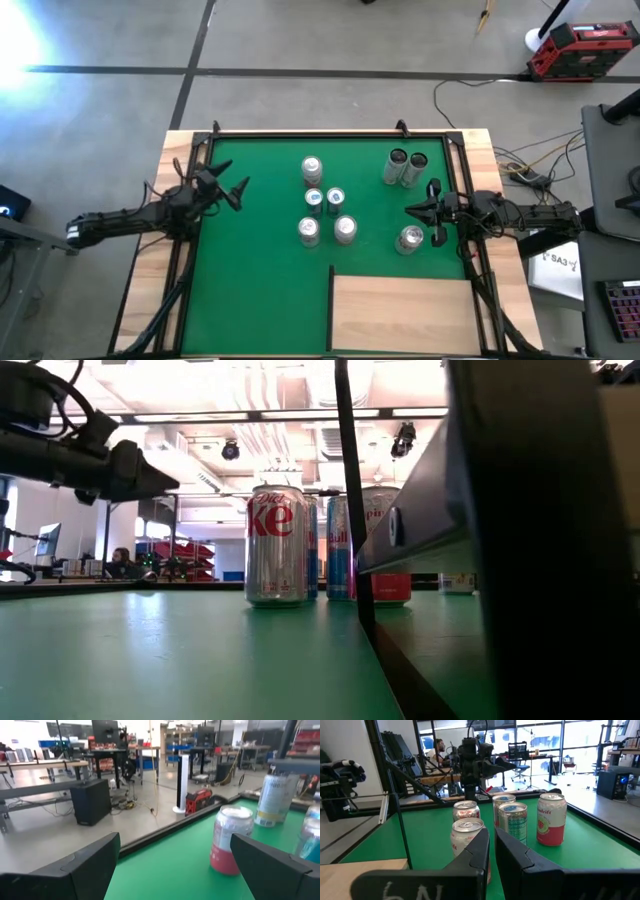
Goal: Place canned beverage on shelf
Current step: Put the right red-silver soda can on the shelf
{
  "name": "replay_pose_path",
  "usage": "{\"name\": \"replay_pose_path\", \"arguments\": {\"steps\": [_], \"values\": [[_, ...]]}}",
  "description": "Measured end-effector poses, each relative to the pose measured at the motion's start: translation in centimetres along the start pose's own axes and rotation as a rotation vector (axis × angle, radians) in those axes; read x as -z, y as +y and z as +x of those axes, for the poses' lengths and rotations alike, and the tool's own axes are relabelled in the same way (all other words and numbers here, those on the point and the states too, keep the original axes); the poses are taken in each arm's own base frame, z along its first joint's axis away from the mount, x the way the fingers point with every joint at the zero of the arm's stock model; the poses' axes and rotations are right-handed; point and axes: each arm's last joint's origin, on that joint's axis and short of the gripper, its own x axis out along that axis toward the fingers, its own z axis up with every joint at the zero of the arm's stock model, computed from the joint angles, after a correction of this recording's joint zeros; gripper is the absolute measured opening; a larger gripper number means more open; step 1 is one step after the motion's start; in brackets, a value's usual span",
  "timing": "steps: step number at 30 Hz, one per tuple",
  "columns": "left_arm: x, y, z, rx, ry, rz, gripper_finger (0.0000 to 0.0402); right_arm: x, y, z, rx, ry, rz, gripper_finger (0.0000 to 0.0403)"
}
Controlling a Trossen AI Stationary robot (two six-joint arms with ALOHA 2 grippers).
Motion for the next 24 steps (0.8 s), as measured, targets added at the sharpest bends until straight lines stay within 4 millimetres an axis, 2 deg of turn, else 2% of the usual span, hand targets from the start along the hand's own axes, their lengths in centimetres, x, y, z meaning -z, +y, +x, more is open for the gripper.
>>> {"name": "replay_pose_path", "arguments": {"steps": [9,24], "values": [[-1.1,0.4,-0.6,0.000,-0.115,-0.085,0.0363,0.0,0.0,0.0,0.000,0.001,0.000,0.0022],[-1.4,0.4,-0.6,-0.004,-0.121,-0.090,0.0363,0.0,0.0,0.0,0.000,0.000,0.000,0.0022]]}}
